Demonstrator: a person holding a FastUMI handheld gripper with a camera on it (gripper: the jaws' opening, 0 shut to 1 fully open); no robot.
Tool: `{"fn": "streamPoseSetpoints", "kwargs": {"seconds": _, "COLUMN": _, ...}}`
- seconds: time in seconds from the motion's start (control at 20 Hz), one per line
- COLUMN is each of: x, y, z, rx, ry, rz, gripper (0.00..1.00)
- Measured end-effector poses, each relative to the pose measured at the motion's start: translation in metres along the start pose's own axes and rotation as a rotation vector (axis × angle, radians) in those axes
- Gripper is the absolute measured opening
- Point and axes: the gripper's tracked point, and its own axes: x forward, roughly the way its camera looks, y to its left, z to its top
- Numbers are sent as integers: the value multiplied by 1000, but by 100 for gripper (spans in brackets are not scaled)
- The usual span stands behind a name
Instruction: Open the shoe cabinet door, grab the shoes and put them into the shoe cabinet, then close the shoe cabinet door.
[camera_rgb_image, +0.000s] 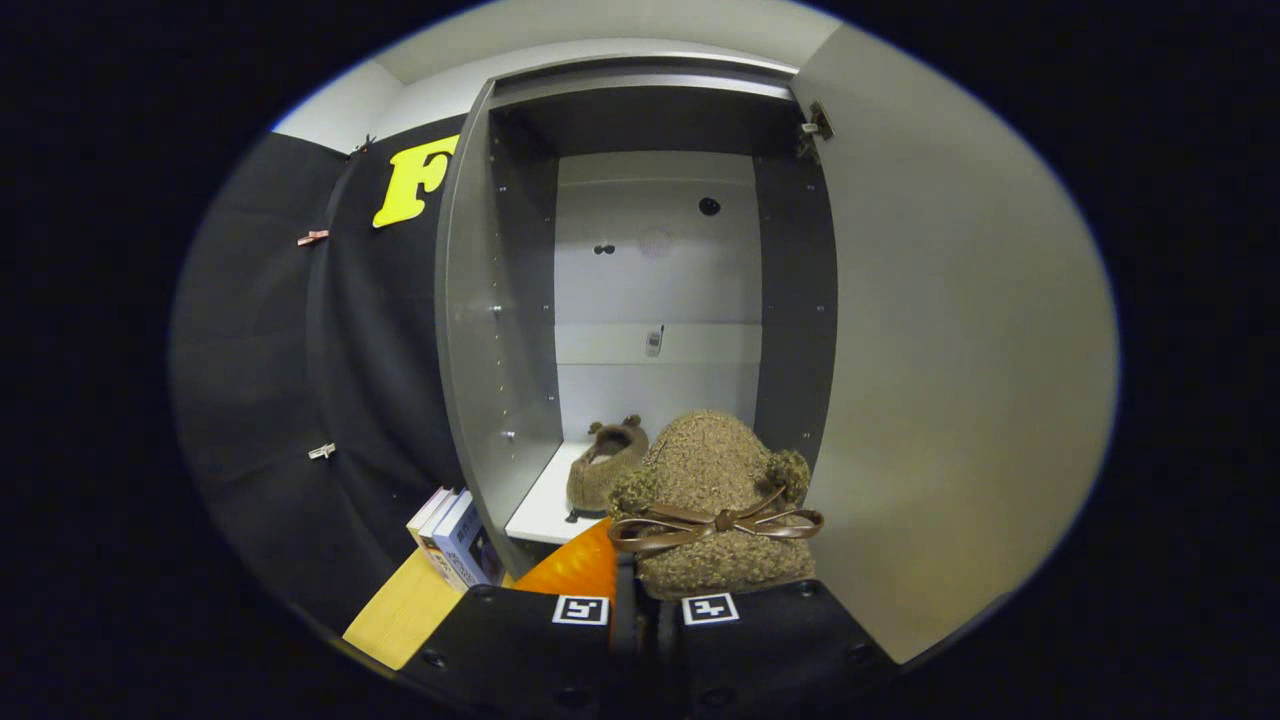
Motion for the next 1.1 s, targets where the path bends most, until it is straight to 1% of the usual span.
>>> {"fn": "streamPoseSetpoints", "kwargs": {"seconds": 0.15, "x": 32, "y": -7, "z": 9, "rx": -7, "ry": 11, "rz": -13, "gripper": 12}}
{"fn": "streamPoseSetpoints", "kwargs": {"seconds": 0.45, "x": 118, "y": -28, "z": 12, "rx": -26, "ry": 54, "rz": -55, "gripper": 12}}
{"fn": "streamPoseSetpoints", "kwargs": {"seconds": 0.7, "x": 183, "y": -34, "z": -13, "rx": -38, "ry": 115, "rz": -76, "gripper": 12}}
{"fn": "streamPoseSetpoints", "kwargs": {"seconds": 0.95, "x": 239, "y": -37, "z": -49, "rx": -45, "ry": 203, "rz": -70, "gripper": 12}}
{"fn": "streamPoseSetpoints", "kwargs": {"seconds": 1.1, "x": 268, "y": -42, "z": -62, "rx": -43, "ry": 239, "rz": -78, "gripper": 12}}
